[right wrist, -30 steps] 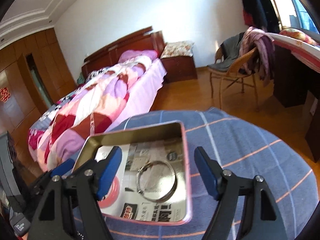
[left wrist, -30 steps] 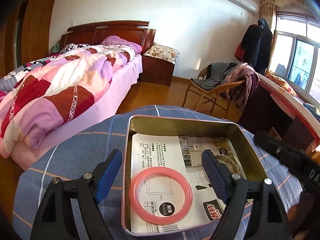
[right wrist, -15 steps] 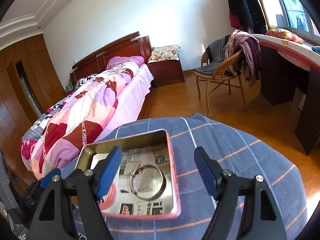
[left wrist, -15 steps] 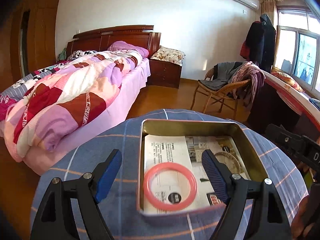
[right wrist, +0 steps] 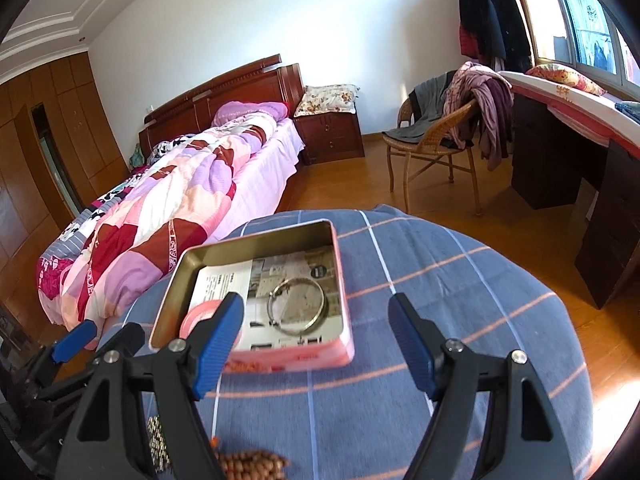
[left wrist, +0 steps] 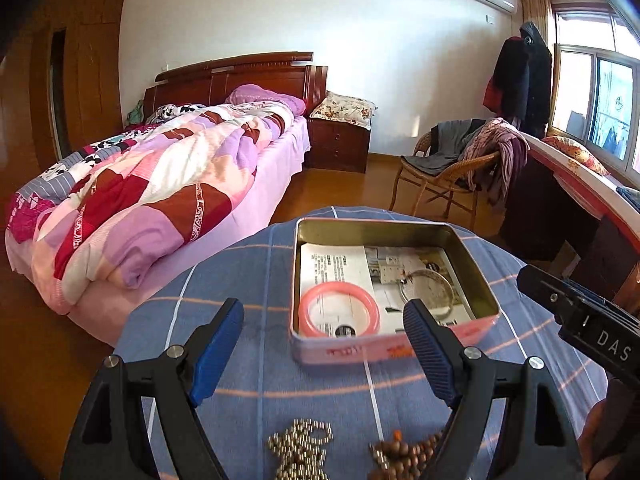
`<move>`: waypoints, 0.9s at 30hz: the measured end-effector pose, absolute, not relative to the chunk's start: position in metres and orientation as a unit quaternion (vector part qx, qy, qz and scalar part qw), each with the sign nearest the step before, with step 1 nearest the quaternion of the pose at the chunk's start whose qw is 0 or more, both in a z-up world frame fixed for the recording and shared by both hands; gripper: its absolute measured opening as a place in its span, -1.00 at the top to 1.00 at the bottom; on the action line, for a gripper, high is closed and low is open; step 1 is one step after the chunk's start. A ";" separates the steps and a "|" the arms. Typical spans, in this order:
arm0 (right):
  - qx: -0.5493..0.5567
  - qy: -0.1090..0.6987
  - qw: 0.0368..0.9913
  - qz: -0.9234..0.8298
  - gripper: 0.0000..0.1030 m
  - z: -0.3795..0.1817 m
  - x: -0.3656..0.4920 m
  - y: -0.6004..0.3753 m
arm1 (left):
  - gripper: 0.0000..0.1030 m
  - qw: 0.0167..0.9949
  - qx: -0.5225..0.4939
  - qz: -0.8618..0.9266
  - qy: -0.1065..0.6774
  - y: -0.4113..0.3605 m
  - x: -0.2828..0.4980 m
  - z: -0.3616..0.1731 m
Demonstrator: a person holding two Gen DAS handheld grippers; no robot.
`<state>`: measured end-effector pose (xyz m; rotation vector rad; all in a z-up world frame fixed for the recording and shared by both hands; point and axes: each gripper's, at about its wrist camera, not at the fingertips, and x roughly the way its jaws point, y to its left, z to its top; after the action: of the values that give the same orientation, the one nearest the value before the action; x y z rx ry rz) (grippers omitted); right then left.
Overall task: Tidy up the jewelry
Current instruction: 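Lift both tools out of the tin back toward the jewelry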
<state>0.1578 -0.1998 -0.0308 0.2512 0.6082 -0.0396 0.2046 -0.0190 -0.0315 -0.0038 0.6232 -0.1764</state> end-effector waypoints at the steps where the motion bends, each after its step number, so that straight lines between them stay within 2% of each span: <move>1: 0.123 0.300 0.946 -0.020 -0.53 -0.031 0.154 -0.200 | -0.59 0.948 -0.001 -0.086 0.308 -0.019 0.201 -0.031; 17: 0.102 0.307 0.946 -0.029 -0.53 -0.039 0.094 -0.206 | -0.59 0.946 0.017 -0.084 0.314 -0.010 0.139 -0.034; 27: 0.075 0.339 0.937 -0.024 -0.53 -0.063 0.069 -0.204 | -0.59 0.936 0.008 -0.081 0.344 0.020 0.112 -0.060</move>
<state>0.0686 -0.2043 -0.0625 0.1542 0.6926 -0.0491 0.1124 0.0196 -0.0600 0.0164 0.7024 -0.1661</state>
